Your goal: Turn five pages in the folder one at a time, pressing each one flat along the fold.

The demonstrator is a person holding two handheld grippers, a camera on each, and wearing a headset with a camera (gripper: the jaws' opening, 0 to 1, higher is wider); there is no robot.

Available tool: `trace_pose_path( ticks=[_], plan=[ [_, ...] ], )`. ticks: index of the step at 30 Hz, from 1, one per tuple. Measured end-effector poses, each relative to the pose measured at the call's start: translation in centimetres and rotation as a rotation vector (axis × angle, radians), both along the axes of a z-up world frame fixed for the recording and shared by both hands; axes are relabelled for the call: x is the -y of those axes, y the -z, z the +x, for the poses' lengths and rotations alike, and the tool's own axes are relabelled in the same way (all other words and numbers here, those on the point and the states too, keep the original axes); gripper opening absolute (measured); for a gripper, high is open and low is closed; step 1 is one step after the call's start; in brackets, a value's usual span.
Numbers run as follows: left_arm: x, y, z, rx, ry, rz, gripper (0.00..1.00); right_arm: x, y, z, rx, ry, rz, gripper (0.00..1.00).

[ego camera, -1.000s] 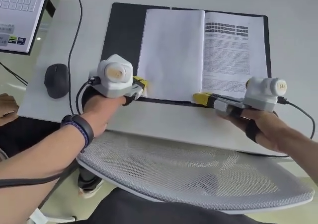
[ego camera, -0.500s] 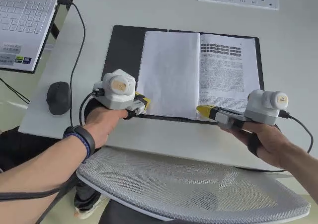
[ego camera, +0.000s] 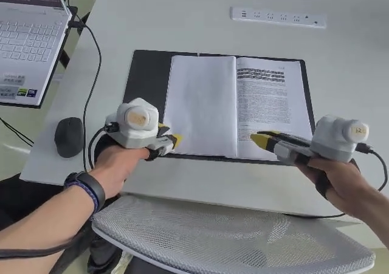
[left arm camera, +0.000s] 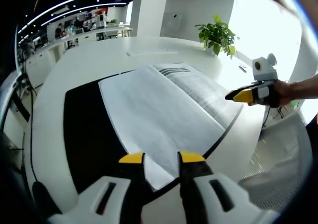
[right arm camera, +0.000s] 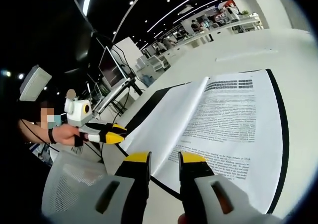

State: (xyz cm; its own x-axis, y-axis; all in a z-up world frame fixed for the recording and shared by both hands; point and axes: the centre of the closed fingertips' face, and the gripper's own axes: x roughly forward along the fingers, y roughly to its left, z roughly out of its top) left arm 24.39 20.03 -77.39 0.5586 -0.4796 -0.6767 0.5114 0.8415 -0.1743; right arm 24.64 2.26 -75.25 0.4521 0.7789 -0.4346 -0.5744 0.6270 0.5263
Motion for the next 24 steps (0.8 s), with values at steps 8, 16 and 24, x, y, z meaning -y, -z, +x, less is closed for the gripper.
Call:
trace_pose_path(
  ticks=[8,16,24],
  plan=[
    [-0.4,-1.7,-0.7,0.037,0.024,-0.007,0.32,2.6,-0.3,-0.8,0.043,0.033,-0.078,0.3],
    [-1.3,-3.1,-1.8,0.077,0.064,0.015,0.42,5.1,-0.3,-2.1,0.075,0.032,-0.165,0.38],
    [-2.9,-5.0,-2.7,0.119,0.08,0.02,0.54,7.7,-0.8,-3.3,0.113,0.025,-0.253,0.48]
  ],
)
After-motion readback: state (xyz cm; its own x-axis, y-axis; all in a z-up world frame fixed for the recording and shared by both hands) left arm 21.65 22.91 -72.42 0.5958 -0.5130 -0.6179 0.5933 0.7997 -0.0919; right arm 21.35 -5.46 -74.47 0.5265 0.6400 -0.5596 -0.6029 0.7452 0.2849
